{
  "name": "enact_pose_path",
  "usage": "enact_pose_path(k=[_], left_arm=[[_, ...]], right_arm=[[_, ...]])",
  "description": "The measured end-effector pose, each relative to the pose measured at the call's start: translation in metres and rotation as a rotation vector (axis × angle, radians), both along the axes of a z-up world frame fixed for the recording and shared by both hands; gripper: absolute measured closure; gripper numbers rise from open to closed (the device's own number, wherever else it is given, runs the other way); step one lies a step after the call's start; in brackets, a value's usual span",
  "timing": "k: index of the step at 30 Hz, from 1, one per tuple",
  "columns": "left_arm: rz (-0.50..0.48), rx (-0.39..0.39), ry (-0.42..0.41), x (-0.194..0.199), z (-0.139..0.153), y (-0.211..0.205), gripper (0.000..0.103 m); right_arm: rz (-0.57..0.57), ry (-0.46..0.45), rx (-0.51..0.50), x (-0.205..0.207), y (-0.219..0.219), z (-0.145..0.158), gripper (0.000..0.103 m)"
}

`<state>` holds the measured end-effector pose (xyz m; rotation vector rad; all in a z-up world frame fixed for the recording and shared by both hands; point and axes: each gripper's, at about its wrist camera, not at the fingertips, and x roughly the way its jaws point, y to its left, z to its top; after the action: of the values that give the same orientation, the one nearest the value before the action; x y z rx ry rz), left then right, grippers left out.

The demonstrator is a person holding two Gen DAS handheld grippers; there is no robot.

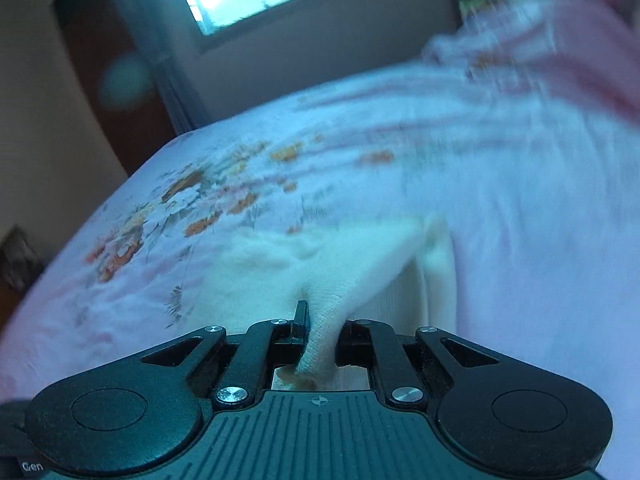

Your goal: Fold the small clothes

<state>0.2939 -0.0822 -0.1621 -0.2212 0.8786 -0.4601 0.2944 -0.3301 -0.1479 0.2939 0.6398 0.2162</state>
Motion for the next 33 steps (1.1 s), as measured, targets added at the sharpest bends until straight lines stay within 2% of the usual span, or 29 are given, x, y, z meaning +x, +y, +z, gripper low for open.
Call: enact_pose_path(k=[3, 6, 7, 9, 10, 12, 14, 17, 19, 22, 24, 25, 27, 28, 29, 31, 33], left_arm=[[0.008, -0.049, 0.0, 0.013, 0.007, -0.01, 0.078], [0.0, -0.071, -0.001, 0.022, 0.009, -0.02, 0.078], [-0.006, -0.059, 0.016, 0.023, 0.004, -0.023, 0.078], [-0.012, -0.017, 0.033, 0.02, -0.008, -0.027, 0.078], [-0.024, -0.01, 0.02, 0.018, -0.008, -0.026, 0.078], [-0.039, -0.003, 0.016, 0.015, -0.006, -0.023, 0.078], [-0.05, 0.006, 0.017, 0.013, -0.004, -0.017, 0.078], [-0.059, 0.014, 0.014, 0.008, 0.001, -0.01, 0.078], [-0.063, 0.014, 0.0, 0.001, 0.005, -0.009, 0.077], [-0.072, 0.029, -0.015, -0.01, 0.006, -0.011, 0.075], [-0.067, 0.027, -0.002, -0.017, 0.001, -0.01, 0.074], [-0.072, 0.04, 0.006, -0.02, -0.005, -0.011, 0.074], [-0.095, 0.083, 0.016, -0.025, -0.016, -0.014, 0.075], [-0.099, 0.085, 0.017, -0.029, -0.018, -0.014, 0.074], [-0.104, 0.096, 0.011, -0.031, -0.017, -0.014, 0.075], [-0.115, 0.116, 0.004, -0.034, -0.012, -0.014, 0.074], [-0.108, 0.103, -0.009, -0.036, -0.003, -0.012, 0.073]], right_arm=[[0.014, -0.05, -0.06, -0.001, 0.0, 0.016, 0.094], [-0.042, -0.049, -0.046, -0.005, -0.014, 0.013, 0.094], [-0.053, -0.027, -0.047, -0.007, -0.018, 0.004, 0.094], [-0.014, 0.169, -0.011, 0.008, -0.025, -0.025, 0.094], [-0.015, 0.182, 0.003, 0.006, -0.029, -0.032, 0.094], [-0.04, 0.138, 0.052, 0.001, -0.037, -0.028, 0.094], [-0.061, 0.146, 0.089, 0.001, -0.044, -0.02, 0.093], [-0.102, 0.102, 0.04, -0.021, -0.047, -0.003, 0.092], [-0.116, 0.036, -0.016, -0.045, -0.041, 0.008, 0.092], [-0.054, -0.019, 0.001, -0.075, -0.025, 0.017, 0.093], [0.003, -0.007, 0.0, -0.089, -0.011, 0.012, 0.093], [0.021, 0.021, -0.035, -0.094, -0.003, 0.003, 0.093], [0.014, 0.172, -0.168, -0.09, 0.005, -0.034, 0.093], [0.006, 0.171, -0.128, -0.094, -0.001, -0.043, 0.093], [-0.008, 0.175, -0.098, -0.097, -0.005, -0.041, 0.093], [-0.01, 0.185, -0.104, -0.101, -0.005, -0.03, 0.093], [-0.029, 0.136, -0.093, -0.105, -0.005, -0.015, 0.093]])
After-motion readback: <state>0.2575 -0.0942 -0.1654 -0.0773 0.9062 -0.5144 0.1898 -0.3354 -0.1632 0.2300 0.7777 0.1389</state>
